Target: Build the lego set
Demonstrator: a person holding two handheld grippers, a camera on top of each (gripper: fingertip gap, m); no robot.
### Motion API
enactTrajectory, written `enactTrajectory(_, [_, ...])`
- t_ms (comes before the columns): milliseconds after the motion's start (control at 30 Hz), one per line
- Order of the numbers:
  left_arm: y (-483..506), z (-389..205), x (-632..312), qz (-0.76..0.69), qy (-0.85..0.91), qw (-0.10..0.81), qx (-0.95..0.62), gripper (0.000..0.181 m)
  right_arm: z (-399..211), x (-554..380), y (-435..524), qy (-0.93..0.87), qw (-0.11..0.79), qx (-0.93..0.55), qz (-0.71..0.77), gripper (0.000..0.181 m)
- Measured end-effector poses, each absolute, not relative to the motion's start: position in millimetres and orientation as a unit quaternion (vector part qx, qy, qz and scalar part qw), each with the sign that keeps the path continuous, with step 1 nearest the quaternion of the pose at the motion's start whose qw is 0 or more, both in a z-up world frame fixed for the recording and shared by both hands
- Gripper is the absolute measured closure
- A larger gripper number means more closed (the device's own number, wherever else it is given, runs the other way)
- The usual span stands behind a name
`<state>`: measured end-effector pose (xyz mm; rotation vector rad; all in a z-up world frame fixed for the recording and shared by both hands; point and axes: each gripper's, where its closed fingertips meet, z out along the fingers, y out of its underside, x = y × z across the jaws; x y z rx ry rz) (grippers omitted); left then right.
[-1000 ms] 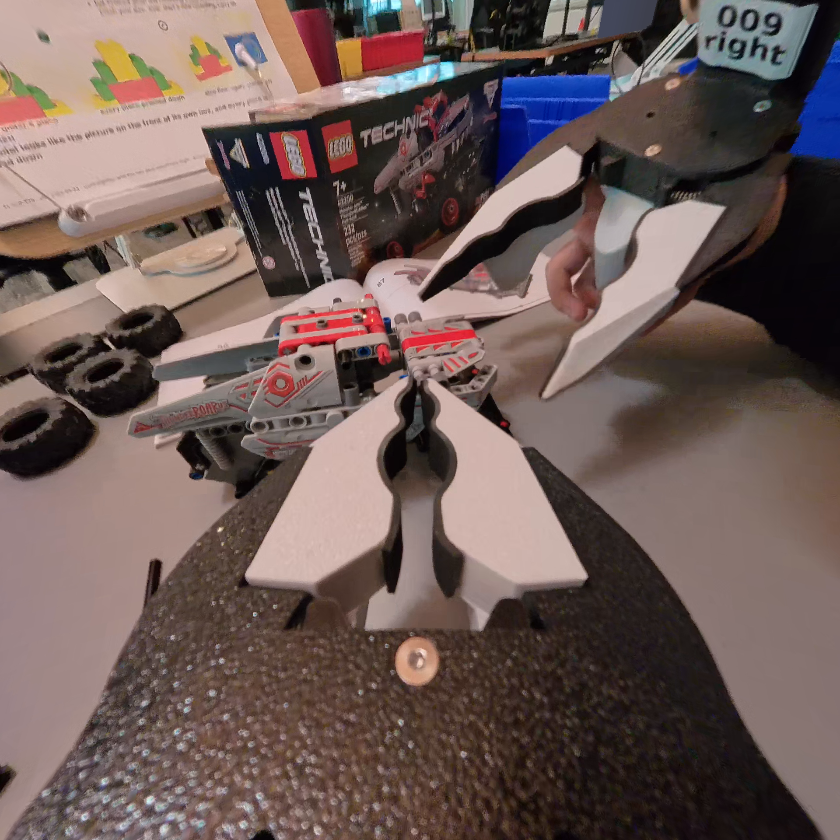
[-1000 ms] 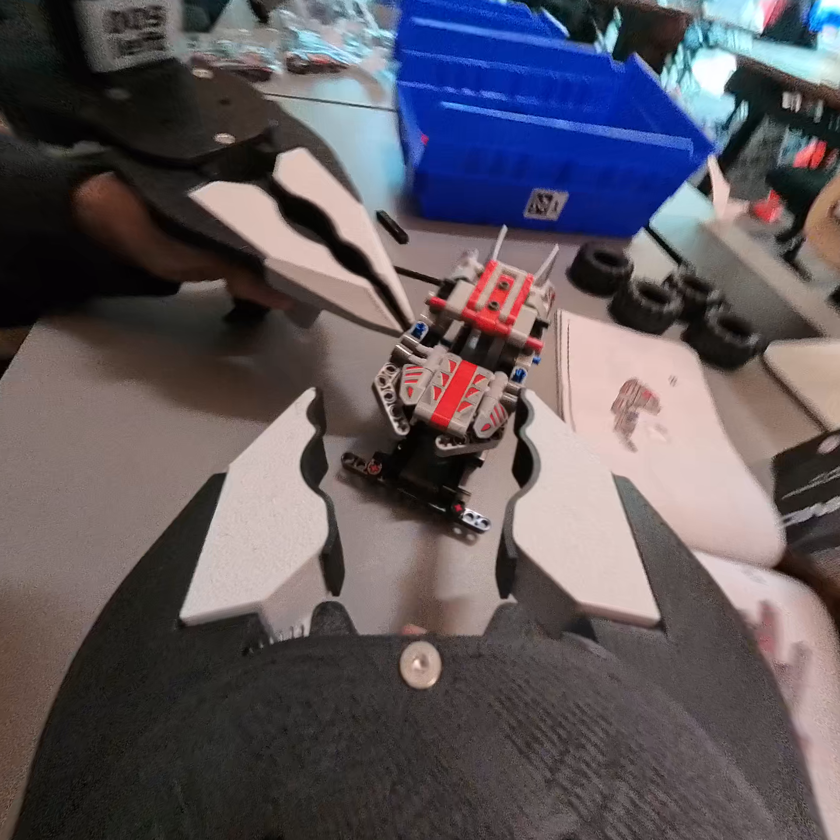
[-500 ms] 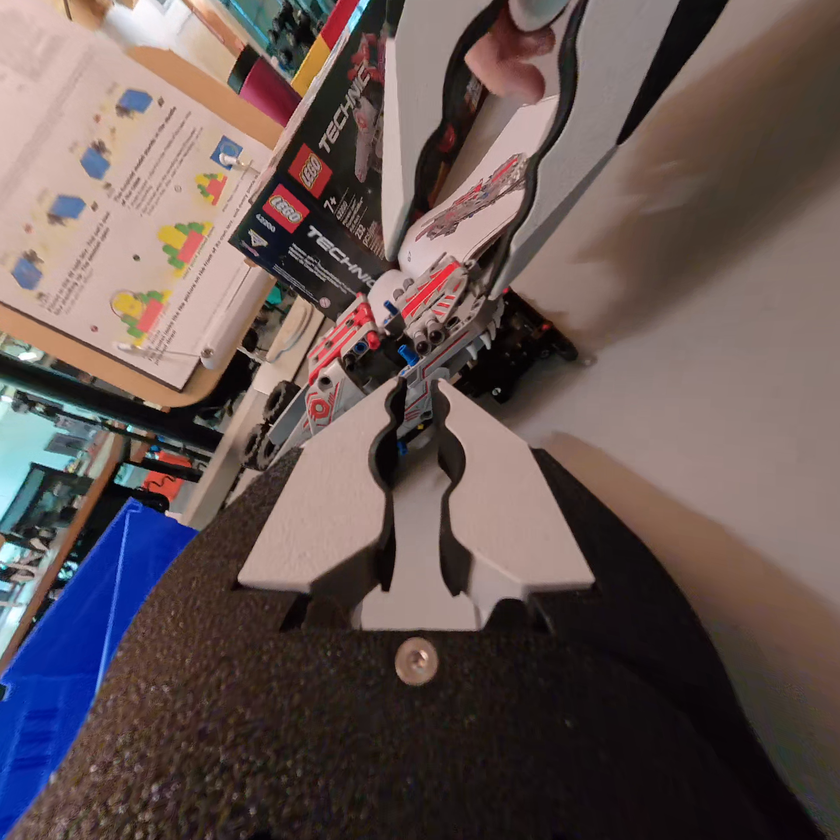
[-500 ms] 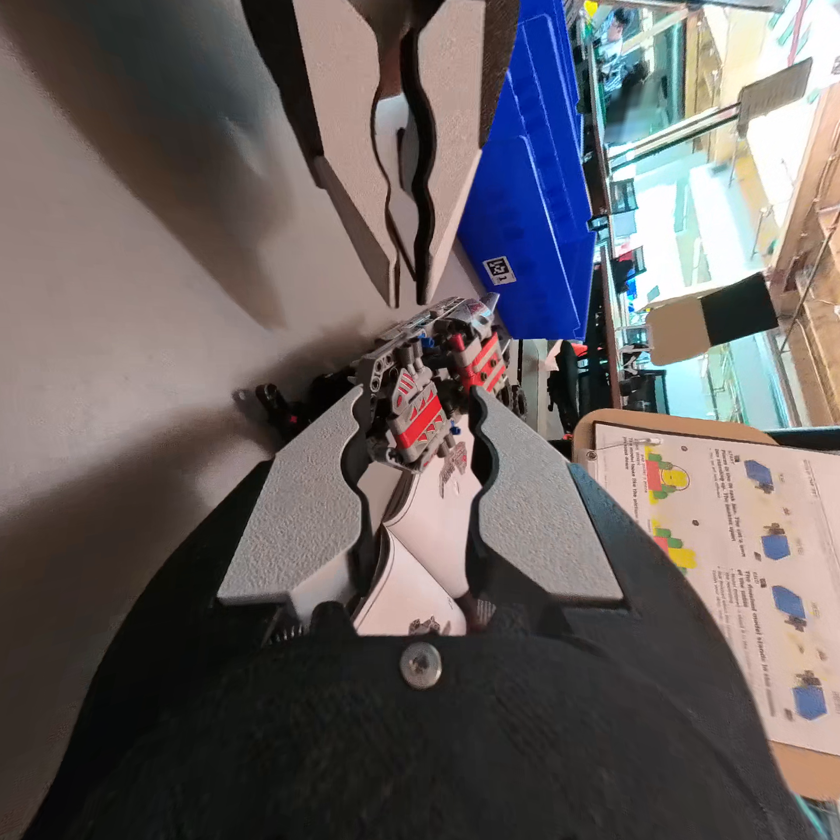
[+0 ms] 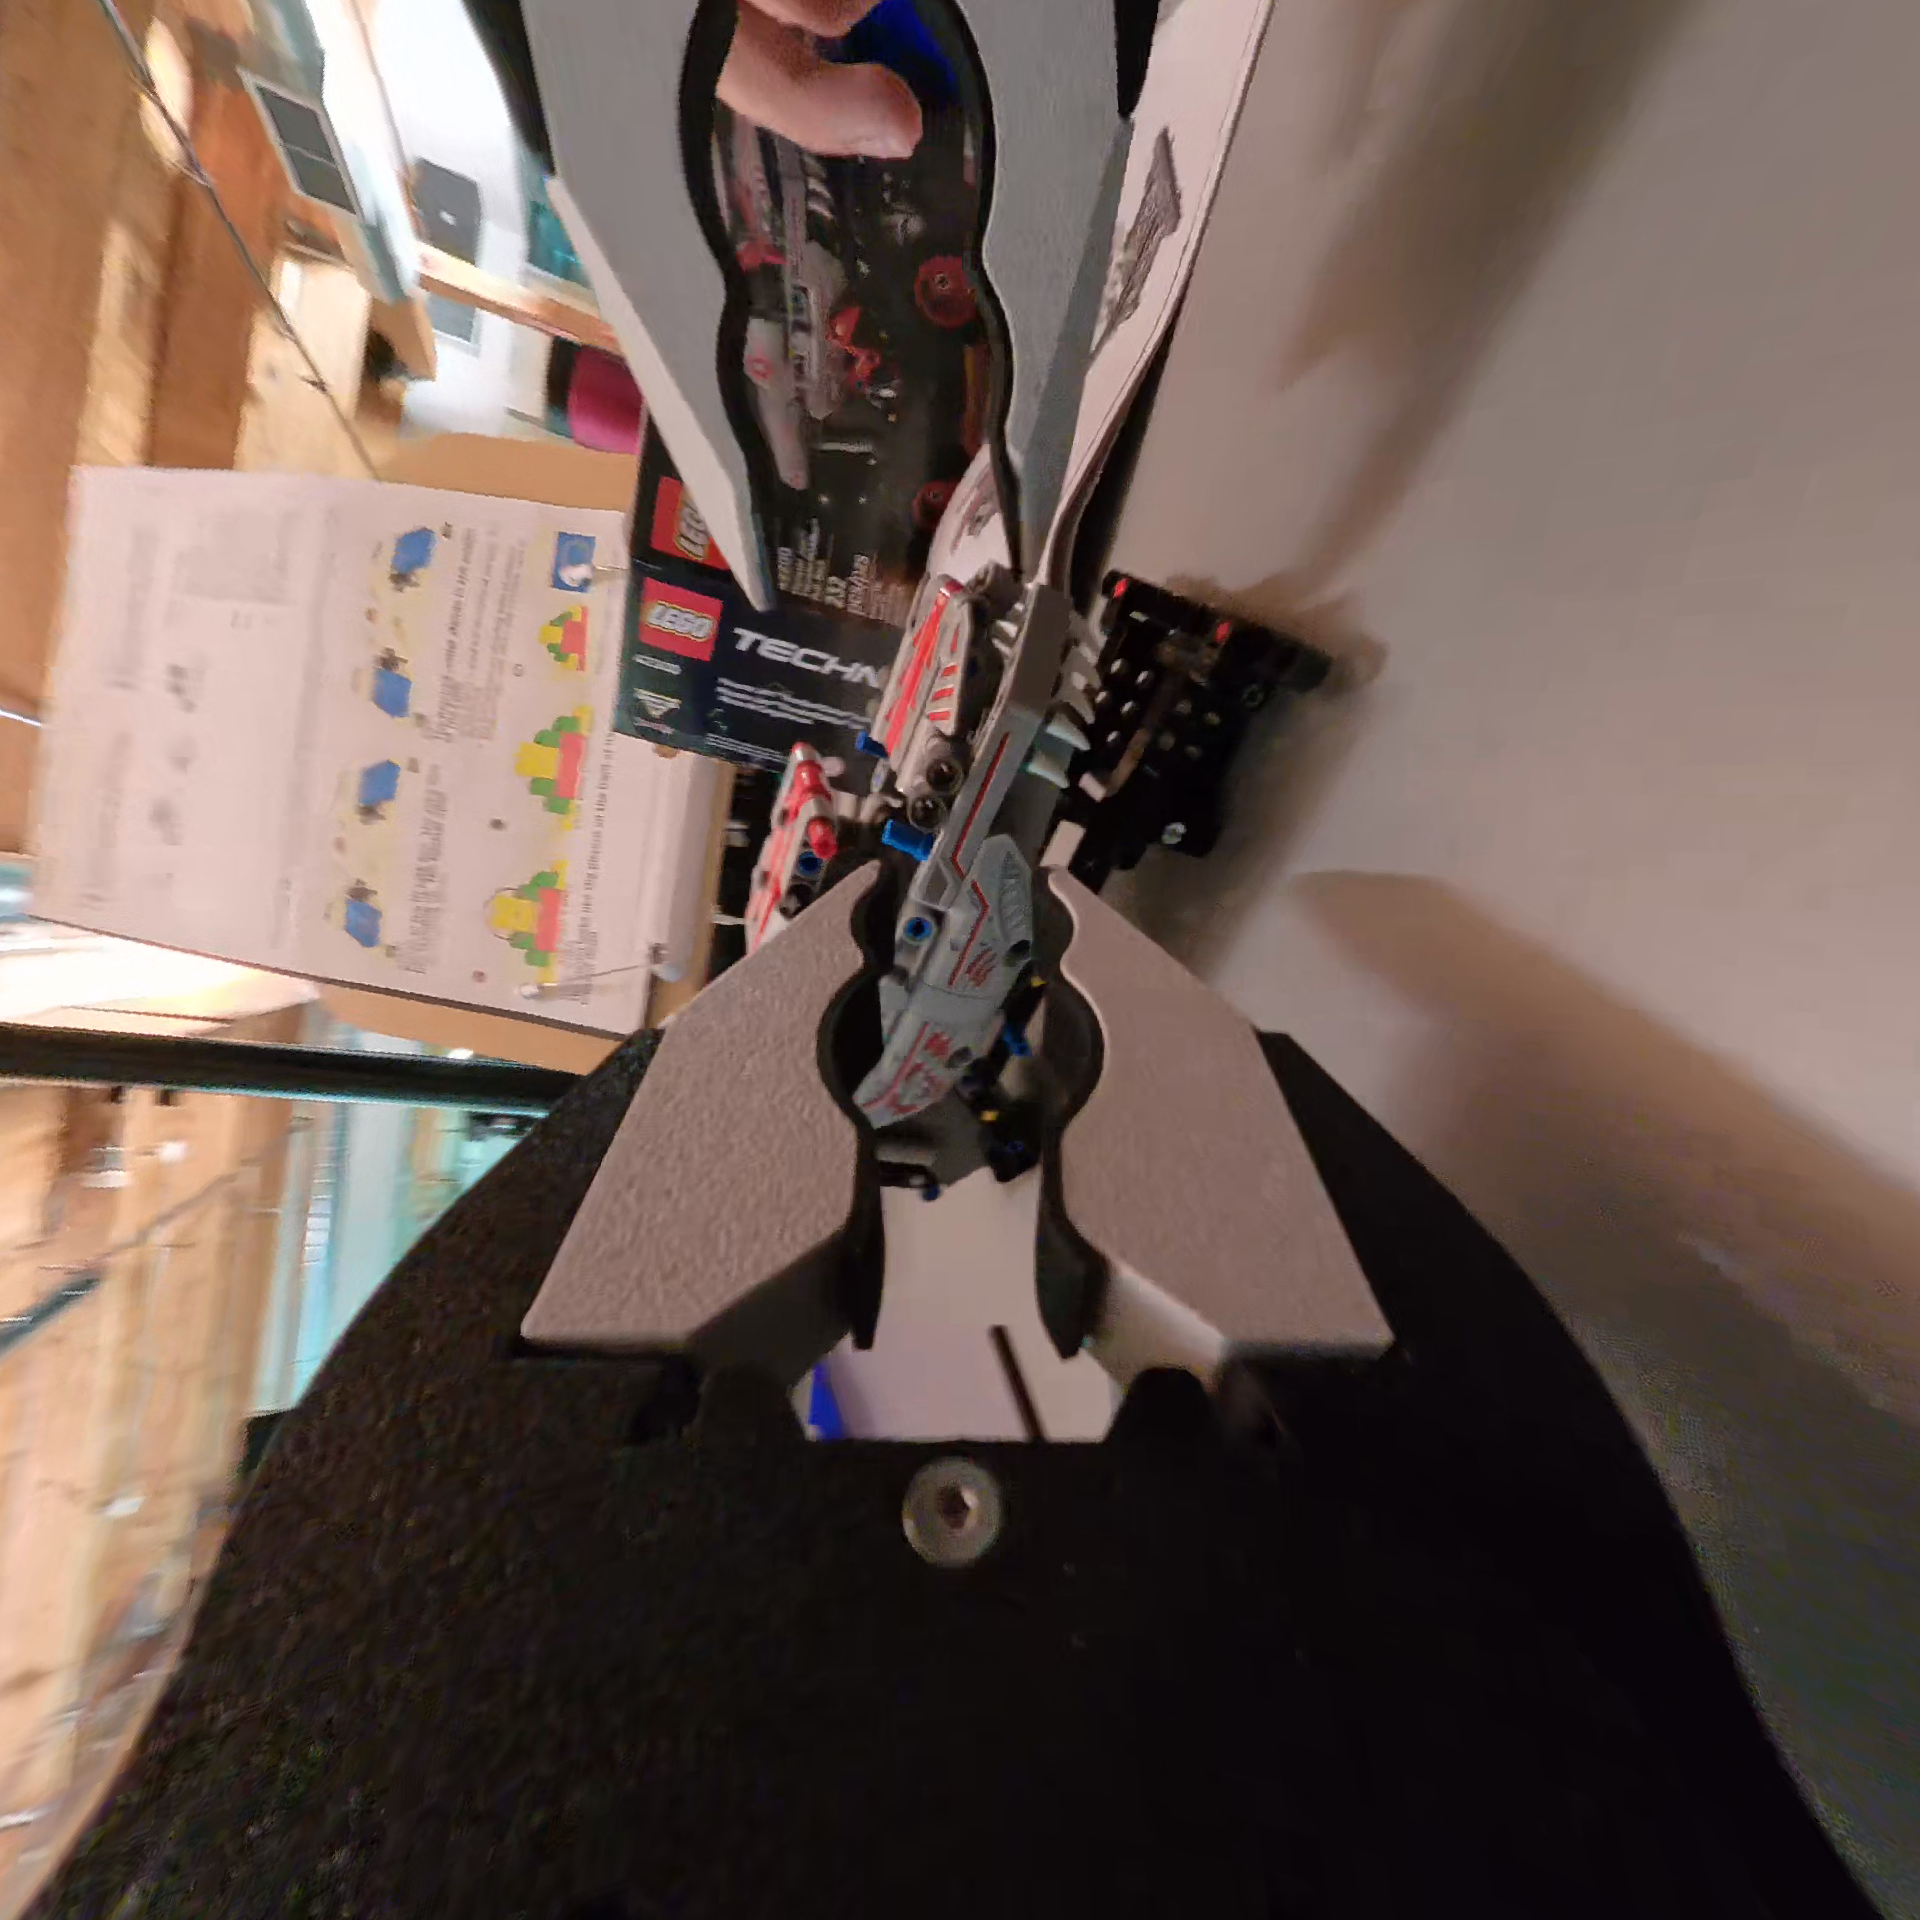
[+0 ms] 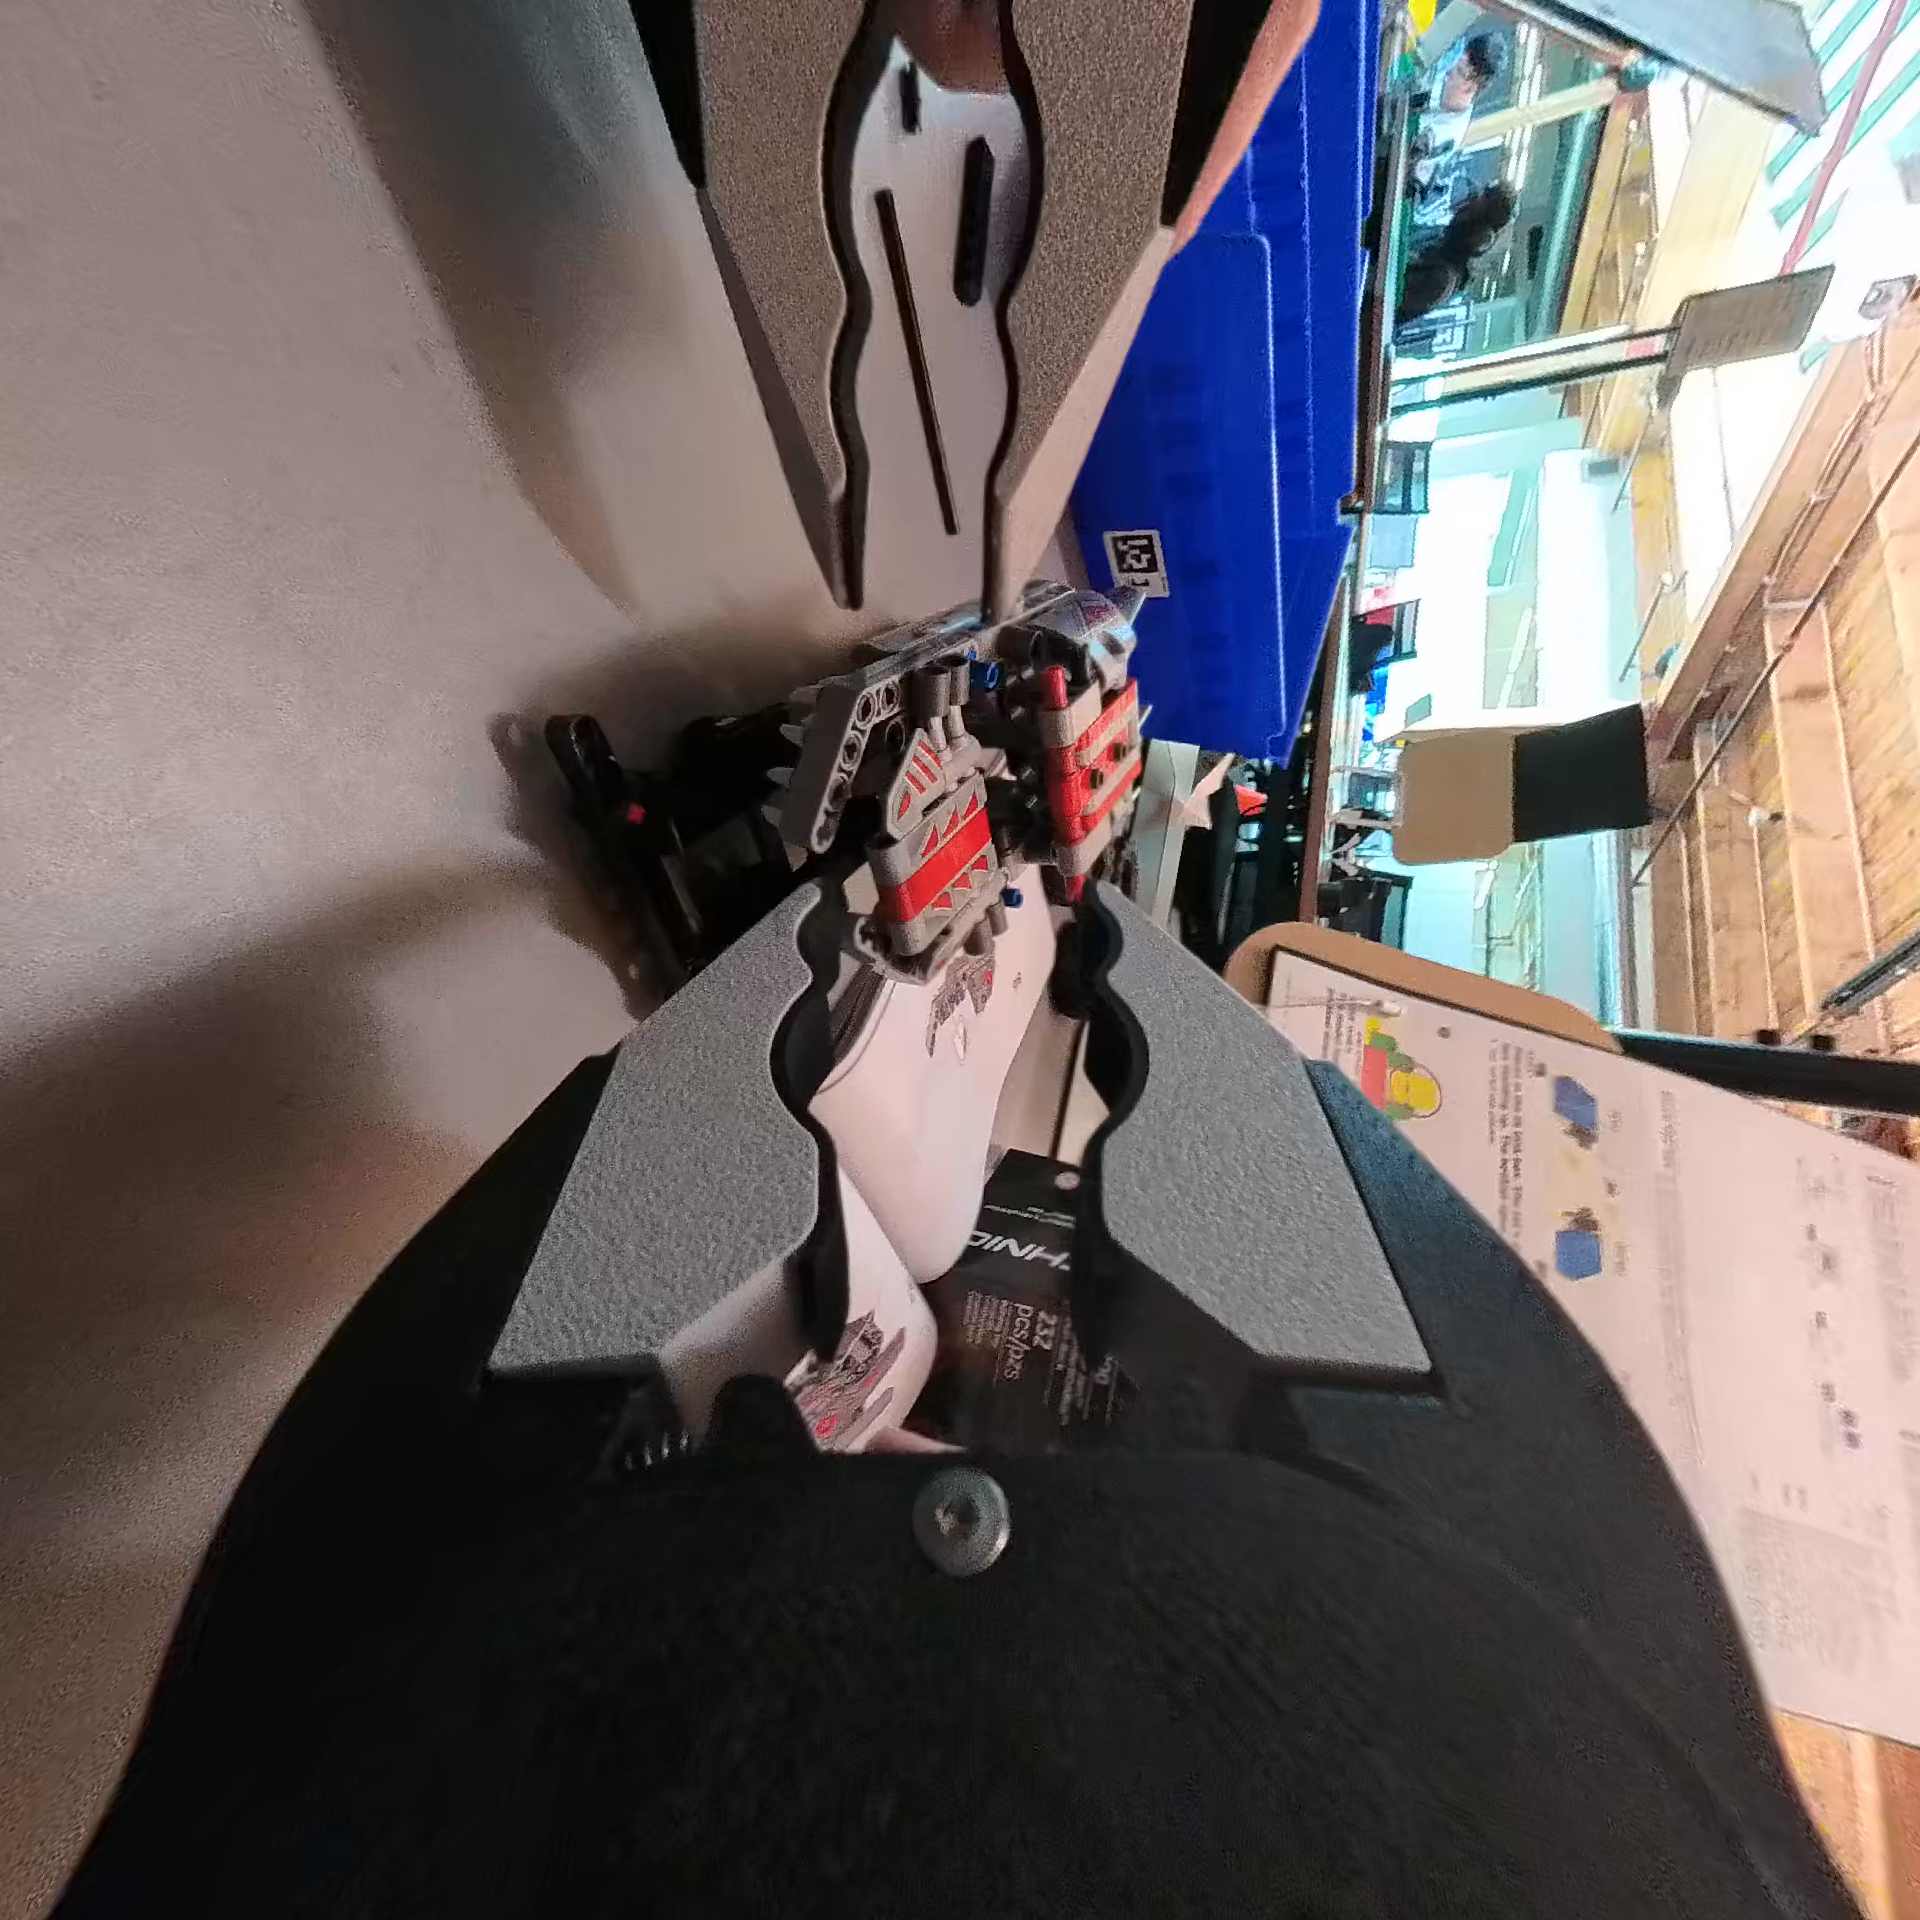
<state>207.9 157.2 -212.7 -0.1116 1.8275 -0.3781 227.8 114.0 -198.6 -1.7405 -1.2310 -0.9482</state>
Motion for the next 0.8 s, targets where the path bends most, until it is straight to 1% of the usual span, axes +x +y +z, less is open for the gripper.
enactTrajectory(33, [157, -212, 209, -0.151, 0.781, 0.605, -0.033, 0.156, -199, 227, 115, -0.494, 0.389, -0.679, -0.379, 0.131])
enactTrajectory(167, [151, -212, 212, -0.125, 0.766, 0.631, 0.005, 0.148, -204, 234, 121, -0.525, 0.358, -0.655, -0.408, 0.126])
enactTrajectory(300, [146, -215, 213, -0.107, 0.757, 0.644, 0.035, 0.147, -202, 234, 121, -0.539, 0.359, -0.637, -0.417, 0.128])
enactTrajectory(467, [146, -217, 219, -0.085, 0.753, 0.651, 0.043, 0.148, -204, 240, 123, -0.562, 0.338, -0.61, -0.445, 0.129])
enactTrajectory(567, [150, -217, 221, -0.086, 0.751, 0.654, 0.034, 0.148, -200, 237, 127, -0.557, 0.376, -0.589, -0.449, 0.132])
enactTrajectory(633, [151, -217, 222, -0.086, 0.75, 0.654, 0.036, 0.149, -203, 237, 128, -0.565, 0.374, -0.584, -0.447, 0.129])
enactTrajectory(700, [149, -218, 222, -0.085, 0.751, 0.654, 0.042, 0.149, -204, 238, 129, -0.57, 0.38, -0.575, -0.446, 0.129])
enactTrajectory(800, [150, -217, 223, -0.082, 0.747, 0.659, 0.041, 0.151, -205, 235, 132, -0.58, 0.387, -0.561, -0.446, 0.136])
